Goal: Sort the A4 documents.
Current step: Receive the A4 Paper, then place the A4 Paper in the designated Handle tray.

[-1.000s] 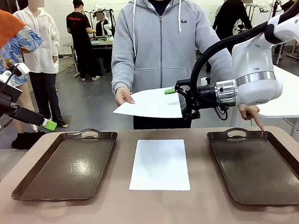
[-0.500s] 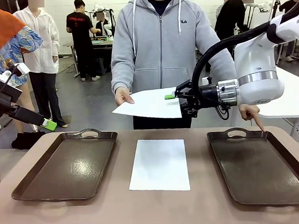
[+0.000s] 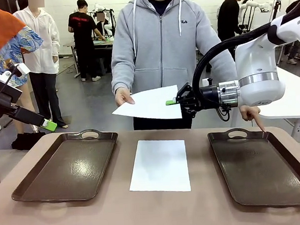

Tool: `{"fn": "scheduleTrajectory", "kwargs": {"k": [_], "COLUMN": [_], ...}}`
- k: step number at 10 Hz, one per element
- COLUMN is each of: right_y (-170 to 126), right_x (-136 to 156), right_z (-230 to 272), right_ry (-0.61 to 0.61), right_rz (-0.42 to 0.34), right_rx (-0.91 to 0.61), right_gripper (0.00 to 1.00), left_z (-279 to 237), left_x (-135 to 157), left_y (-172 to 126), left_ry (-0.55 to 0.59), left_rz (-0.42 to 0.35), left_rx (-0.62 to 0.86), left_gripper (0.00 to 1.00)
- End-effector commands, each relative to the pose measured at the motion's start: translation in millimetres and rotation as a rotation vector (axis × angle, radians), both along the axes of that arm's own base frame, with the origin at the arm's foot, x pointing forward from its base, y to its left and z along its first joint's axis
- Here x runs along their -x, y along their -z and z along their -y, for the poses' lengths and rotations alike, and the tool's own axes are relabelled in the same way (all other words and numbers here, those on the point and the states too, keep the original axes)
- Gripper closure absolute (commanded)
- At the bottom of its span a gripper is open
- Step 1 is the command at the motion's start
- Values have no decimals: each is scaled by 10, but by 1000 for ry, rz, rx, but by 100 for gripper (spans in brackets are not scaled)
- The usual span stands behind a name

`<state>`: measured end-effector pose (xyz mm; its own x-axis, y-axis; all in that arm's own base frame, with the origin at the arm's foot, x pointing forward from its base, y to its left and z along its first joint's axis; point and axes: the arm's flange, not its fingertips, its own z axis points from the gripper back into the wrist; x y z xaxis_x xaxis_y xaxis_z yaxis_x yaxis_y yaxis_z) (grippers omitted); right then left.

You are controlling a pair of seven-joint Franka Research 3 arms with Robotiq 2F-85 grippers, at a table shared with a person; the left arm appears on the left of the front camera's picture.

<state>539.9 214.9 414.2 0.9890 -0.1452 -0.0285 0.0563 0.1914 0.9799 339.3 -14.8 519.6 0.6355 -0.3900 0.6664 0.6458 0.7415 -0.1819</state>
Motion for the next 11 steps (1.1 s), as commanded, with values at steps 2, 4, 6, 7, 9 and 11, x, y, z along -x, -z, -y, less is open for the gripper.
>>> {"fn": "scheduleTrajectory", "kwargs": {"k": [2, 4, 6, 7, 9, 11], "right_y": [0, -108, -16, -16, -16, -16], "right_x": [2, 36, 16, 16, 16, 16], "right_z": [28, -2, -20, -20, -20, -20], "right_ry": [-30, -102, -20, -20, -20, -20], "right_rz": [-18, 38, 0, 0, 0, 0], "right_rx": [-16, -26, -12, -12, -12, -12], "right_gripper": [100, 100, 100, 100, 100, 100], "left_z": [-7, -7, -7, -7, -7, -7], "left_x": [-5, -5, -5, -5, -5, -5], "left_y": [10, 10, 10, 10, 10, 10], "left_ry": [15, 15, 15, 15, 15, 15], "left_rz": [1, 1, 1, 1, 1, 1], "left_rx": [9, 9, 9, 9, 9, 9], "left_gripper": [0, 0, 0, 0, 0, 0]}}
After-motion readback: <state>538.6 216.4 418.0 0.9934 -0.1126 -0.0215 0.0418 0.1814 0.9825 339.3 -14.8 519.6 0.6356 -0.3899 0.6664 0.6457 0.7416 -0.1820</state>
